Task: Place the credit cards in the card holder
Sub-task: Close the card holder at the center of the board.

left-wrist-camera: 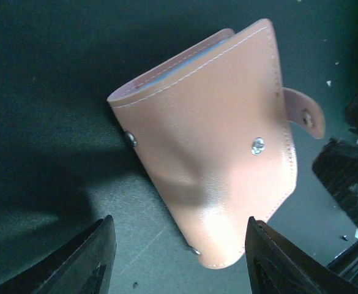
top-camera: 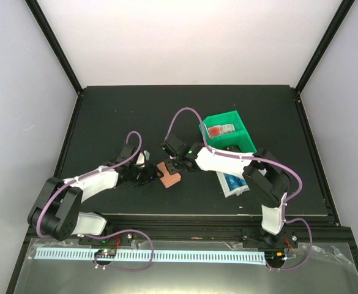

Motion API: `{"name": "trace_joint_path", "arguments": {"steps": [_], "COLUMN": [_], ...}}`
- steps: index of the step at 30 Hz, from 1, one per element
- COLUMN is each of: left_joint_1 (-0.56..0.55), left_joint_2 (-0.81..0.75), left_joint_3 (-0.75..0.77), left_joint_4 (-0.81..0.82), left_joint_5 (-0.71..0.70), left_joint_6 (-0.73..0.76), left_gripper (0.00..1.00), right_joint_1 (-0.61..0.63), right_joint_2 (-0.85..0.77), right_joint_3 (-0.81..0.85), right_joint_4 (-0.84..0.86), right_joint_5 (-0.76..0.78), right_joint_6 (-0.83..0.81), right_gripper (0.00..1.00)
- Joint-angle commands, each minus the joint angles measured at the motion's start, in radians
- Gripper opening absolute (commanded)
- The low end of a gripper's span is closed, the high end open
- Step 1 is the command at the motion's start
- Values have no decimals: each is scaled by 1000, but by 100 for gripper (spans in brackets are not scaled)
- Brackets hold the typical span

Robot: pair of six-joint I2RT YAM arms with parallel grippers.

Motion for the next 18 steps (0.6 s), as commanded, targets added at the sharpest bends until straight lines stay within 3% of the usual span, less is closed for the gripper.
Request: {"name": "trace_joint_path", "arguments": {"steps": [1,6,18], "left_joint_1": [9,9,11], "left_joint_2": [28,35,50], "left_joint_3": [-5,-11,-12], "left_joint_4": [42,49,48], "left_joint_5": [6,4,0], "left_joint_6": [-12,-12,-3], "left_gripper": [59,58,58], "right_joint_1": [-4,-4,-5], "right_joint_2": [38,48,73], "right_joint_3": [59,73,79], "right_joint_4": [-27,-42,-56], "right_joint_5": [39,72,76], "right_joint_6": [-34,-30,-24], "right_gripper": [39,33,35]}}
